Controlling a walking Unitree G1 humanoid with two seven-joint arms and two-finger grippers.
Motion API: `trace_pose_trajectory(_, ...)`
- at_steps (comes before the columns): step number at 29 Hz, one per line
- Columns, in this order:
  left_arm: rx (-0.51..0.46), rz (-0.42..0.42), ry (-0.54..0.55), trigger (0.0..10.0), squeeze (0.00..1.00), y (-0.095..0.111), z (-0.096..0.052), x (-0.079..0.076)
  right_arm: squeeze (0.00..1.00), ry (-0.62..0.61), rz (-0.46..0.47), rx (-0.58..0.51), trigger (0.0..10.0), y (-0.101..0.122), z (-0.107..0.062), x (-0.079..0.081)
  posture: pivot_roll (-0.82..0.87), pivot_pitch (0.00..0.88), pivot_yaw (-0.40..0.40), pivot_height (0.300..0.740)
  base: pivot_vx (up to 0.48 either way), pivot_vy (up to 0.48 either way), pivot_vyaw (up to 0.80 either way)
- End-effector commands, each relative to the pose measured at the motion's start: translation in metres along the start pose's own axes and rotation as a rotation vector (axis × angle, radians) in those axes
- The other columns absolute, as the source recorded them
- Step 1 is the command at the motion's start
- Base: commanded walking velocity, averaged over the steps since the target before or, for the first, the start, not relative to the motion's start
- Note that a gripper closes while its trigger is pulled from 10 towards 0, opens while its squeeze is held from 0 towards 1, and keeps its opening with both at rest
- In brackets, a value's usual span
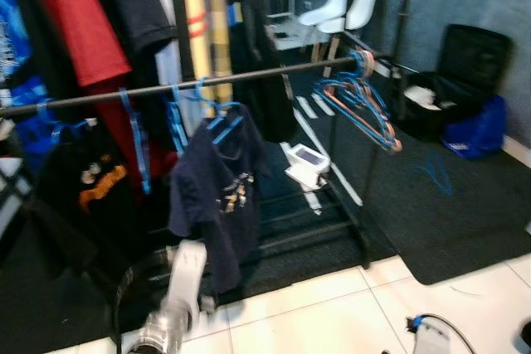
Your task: Hang hanger
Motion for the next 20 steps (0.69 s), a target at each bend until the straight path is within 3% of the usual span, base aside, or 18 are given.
trace_pose_trajectory(1,-0.043,0.023,0.017,10.0,0.00,0.016,0.001,0.007,0.00,0.021,-0.011,-0.047,10.0,0.010,0.001,0.008,-0.17,0.000,0.071,0.740,0.000,0.000,0.00)
trace_pose_trajectory(5,-0.058,0.019,0.015,10.0,0.00,0.020,0.001,0.008,0.00,0.038,-0.042,-0.079,10.0,0.016,0.001,0.010,-0.16,0.000,0.070,0.740,0.000,0.000,0.00)
trace_pose_trajectory(8,-0.076,0.002,0.030,10.0,0.00,0.024,0.000,0.014,0.00,0.103,-0.140,-0.170,10.0,0.030,-0.001,0.016,-0.16,0.000,0.069,0.740,0.000,0.000,0.00)
trace_pose_trajectory(11,-0.070,-0.008,0.044,10.0,0.00,0.023,0.000,0.019,0.00,0.112,-0.161,-0.211,10.0,0.036,-0.002,0.017,-0.16,0.000,0.065,0.740,0.000,0.000,0.00)
trace_pose_trajectory(12,-0.061,-0.021,0.063,10.0,0.00,0.020,-0.001,0.024,0.00,0.106,-0.216,-0.243,10.0,0.041,-0.003,0.016,-0.15,0.000,0.048,0.740,0.000,0.000,0.00)
trace_pose_trajectory(20,-0.067,-0.032,0.071,10.0,0.00,0.016,-0.003,0.030,0.00,0.105,-0.309,-0.283,10.0,0.049,-0.004,0.015,-0.11,0.000,0.008,0.740,0.000,0.000,0.00)
Point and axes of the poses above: a point about 5 cm out from each wrist's last joint towards the gripper, its own z axis pointing out of the wrist towards the gripper, its own y axis along the axis of the wrist's last joint, x = y × z, the point moved 5 cm from there along z, pointing out of the wrist towards the gripper, and after that the axes turned 11 degrees about -z, right-handed, at the moved point
